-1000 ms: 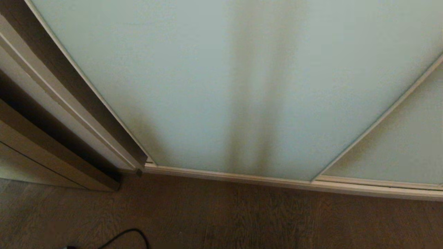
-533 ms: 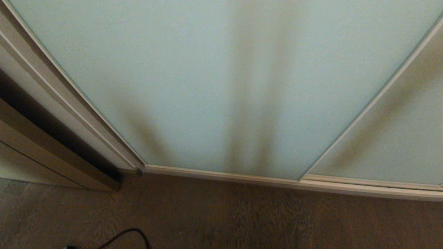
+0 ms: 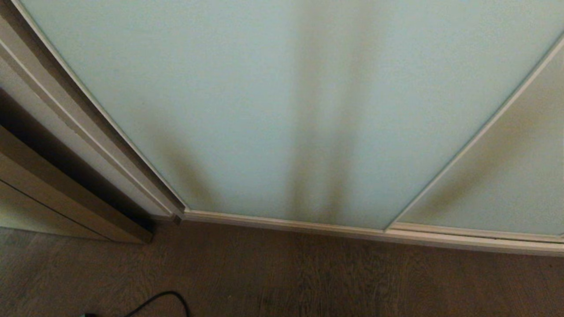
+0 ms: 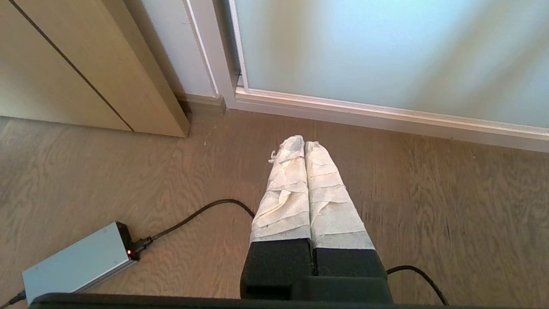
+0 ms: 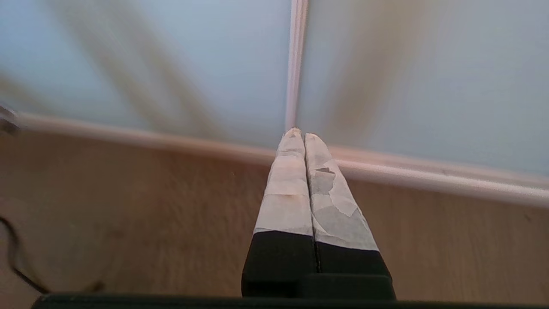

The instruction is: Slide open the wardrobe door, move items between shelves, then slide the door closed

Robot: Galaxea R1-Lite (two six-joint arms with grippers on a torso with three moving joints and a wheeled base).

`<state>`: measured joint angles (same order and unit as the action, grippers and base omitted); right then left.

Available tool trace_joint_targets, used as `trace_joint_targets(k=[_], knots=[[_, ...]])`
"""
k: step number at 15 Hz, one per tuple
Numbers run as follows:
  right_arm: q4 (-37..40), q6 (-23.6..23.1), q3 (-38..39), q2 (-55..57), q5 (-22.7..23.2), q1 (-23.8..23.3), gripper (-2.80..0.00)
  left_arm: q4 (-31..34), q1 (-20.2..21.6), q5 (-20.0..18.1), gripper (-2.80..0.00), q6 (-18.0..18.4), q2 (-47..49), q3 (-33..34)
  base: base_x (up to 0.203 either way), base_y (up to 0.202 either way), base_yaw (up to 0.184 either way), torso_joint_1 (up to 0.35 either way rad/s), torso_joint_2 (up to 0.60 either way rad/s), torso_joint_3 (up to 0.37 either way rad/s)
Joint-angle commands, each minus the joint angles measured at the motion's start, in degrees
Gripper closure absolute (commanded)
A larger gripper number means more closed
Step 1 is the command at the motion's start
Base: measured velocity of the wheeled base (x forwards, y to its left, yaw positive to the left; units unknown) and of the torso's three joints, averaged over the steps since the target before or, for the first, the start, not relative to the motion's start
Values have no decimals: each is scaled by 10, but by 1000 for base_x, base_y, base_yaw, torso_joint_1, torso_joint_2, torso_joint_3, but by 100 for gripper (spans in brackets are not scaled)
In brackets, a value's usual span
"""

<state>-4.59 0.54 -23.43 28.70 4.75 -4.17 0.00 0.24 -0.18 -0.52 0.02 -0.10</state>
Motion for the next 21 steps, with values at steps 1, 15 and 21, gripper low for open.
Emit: trace_joint_targets(k=[1,15,21], knots=[[0,-4,88,-138,-12,13,0,0,0,0,0,0,0,0,0,0,0,0,0,0],[46,-19,235,-288,-47,41,0,0,0,0,0,0,0,0,0,0,0,0,0,0],[43,-1,234,-287,-49,41,0,0,0,0,0,0,0,0,0,0,0,0,0,0]])
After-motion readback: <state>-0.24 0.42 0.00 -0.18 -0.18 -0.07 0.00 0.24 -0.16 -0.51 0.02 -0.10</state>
